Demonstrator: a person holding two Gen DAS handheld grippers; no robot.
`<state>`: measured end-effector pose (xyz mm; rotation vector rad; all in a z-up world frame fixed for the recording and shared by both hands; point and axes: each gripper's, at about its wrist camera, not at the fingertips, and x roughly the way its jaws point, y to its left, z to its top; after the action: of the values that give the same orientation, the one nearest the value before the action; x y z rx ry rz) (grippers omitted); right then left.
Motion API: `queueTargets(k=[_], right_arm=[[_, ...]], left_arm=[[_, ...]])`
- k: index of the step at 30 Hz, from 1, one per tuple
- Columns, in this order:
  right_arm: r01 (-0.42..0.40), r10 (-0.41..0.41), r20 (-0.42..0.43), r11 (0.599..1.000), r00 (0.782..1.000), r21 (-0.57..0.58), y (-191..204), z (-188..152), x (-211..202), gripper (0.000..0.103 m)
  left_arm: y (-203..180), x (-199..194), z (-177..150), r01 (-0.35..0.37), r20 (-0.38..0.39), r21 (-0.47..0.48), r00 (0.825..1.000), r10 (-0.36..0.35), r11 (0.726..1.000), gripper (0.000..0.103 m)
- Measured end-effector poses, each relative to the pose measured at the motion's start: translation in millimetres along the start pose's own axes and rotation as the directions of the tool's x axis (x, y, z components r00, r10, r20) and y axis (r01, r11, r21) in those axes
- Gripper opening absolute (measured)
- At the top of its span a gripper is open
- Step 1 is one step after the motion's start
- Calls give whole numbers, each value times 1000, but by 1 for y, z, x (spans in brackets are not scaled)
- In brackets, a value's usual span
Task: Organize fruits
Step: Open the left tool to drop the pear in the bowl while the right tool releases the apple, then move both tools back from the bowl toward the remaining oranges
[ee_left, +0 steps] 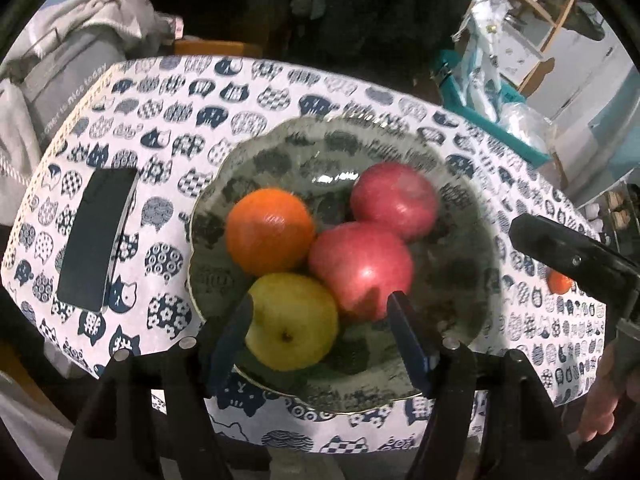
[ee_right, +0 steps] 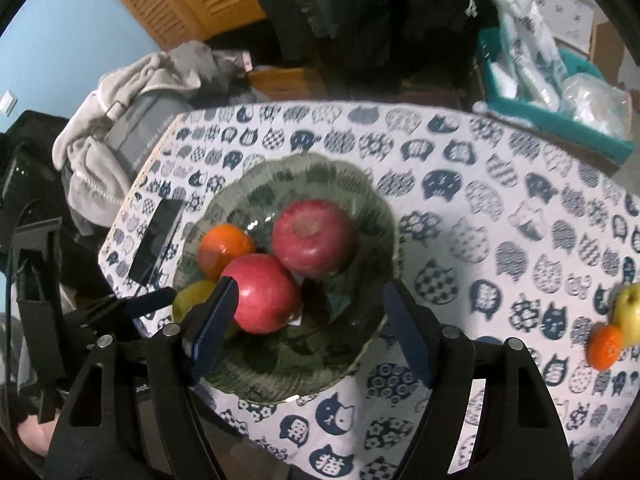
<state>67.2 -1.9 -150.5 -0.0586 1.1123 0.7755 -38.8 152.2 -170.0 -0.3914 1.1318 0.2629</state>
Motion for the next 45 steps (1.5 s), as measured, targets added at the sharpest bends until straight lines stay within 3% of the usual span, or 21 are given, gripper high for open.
queueTargets(k=[5, 20, 33, 45], right_arm=[[72, -69, 89, 997, 994, -33, 0, 6, -31, 76], [150, -142, 281, 989, 949, -8, -15, 9, -121, 79], [210, -219, 331, 976, 918, 62, -49, -11, -171, 82], [236, -263, 324, 964, 909, 121, -84, -28, -187, 82]], left_arm=[[-17, -13, 4, 22, 37, 27, 999, -23, 999, 71], [-79, -63, 14, 95, 161, 144, 980, -119, 985, 73], [-121, -85, 10, 110, 200, 227, 967, -157, 968, 77], [-154, -80, 6, 135, 183, 270, 965, -189, 953, 77]])
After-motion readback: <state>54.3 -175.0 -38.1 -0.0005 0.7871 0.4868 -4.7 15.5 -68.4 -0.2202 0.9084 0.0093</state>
